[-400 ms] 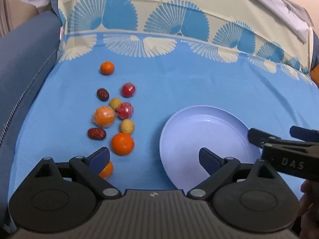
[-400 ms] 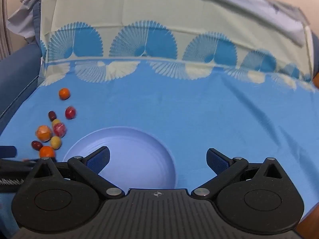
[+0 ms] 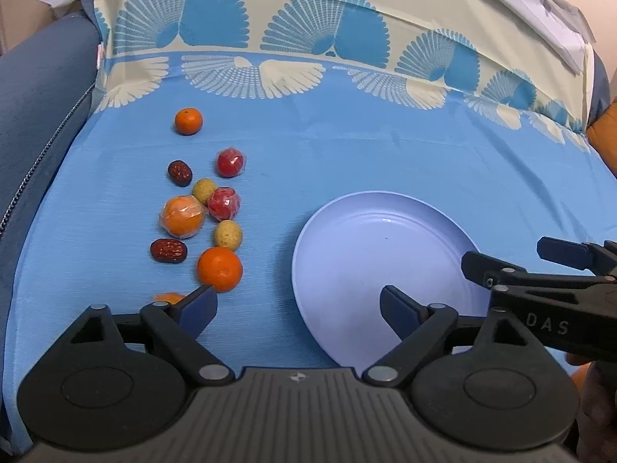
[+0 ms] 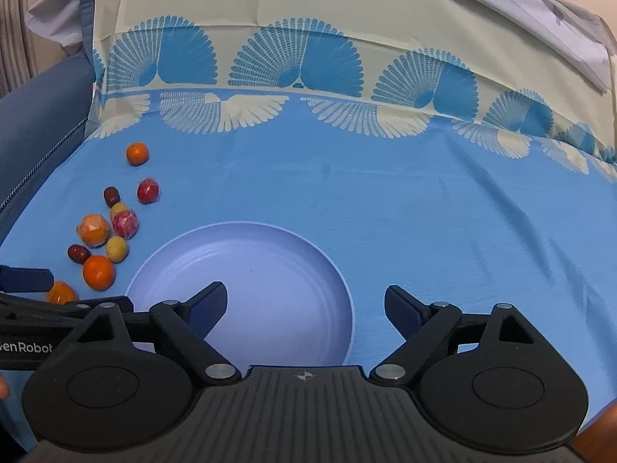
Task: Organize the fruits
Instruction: 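Move both open tools toward the fruit cluster beside the plate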
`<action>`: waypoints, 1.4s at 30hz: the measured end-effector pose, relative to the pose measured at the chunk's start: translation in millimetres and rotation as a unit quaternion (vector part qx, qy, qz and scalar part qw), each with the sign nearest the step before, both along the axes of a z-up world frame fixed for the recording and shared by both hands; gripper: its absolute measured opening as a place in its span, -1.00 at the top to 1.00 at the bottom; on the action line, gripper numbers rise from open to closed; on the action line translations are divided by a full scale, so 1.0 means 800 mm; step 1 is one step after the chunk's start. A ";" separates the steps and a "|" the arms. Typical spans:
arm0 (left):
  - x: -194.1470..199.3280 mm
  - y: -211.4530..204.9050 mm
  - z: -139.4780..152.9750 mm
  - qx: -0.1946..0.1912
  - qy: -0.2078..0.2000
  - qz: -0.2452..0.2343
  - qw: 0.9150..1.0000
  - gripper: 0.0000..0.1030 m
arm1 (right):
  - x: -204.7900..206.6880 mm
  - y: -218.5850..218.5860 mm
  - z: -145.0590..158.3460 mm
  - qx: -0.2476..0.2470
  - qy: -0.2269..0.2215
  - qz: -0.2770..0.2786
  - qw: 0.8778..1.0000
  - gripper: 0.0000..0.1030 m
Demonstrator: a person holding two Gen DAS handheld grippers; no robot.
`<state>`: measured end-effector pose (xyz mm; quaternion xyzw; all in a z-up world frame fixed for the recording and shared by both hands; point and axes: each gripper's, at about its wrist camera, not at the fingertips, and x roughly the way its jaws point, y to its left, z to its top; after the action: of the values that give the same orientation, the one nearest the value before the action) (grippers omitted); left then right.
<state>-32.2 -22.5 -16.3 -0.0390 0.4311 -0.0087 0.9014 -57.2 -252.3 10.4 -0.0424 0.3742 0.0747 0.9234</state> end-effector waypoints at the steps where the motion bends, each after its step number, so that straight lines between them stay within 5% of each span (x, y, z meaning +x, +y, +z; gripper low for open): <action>1: 0.001 0.000 -0.001 0.003 0.001 -0.003 1.000 -0.73 | 0.007 0.007 -0.002 -0.001 0.002 -0.001 1.000 -0.74; 10: -0.002 -0.003 0.000 0.015 -0.002 -0.011 1.000 -0.35 | 0.041 0.049 -0.012 -0.018 -0.045 -0.028 0.998 -0.19; 16: -0.002 -0.011 -0.003 0.027 0.003 -0.024 0.999 -0.15 | 0.041 0.036 -0.009 0.003 -0.046 -0.039 0.998 -0.16; 24: -0.004 -0.023 0.001 0.037 -0.013 -0.054 0.998 0.60 | 0.037 0.036 -0.002 -0.003 -0.045 -0.034 0.998 0.23; 42: -0.007 -0.034 0.000 0.045 -0.024 -0.065 0.997 0.62 | 0.039 0.039 0.000 -0.005 -0.055 -0.025 0.998 0.40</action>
<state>-37.7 -50.0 -16.1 0.0299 0.4108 -0.0488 0.9099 -26.4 -221.3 10.5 -0.0418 0.3241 0.0476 0.9439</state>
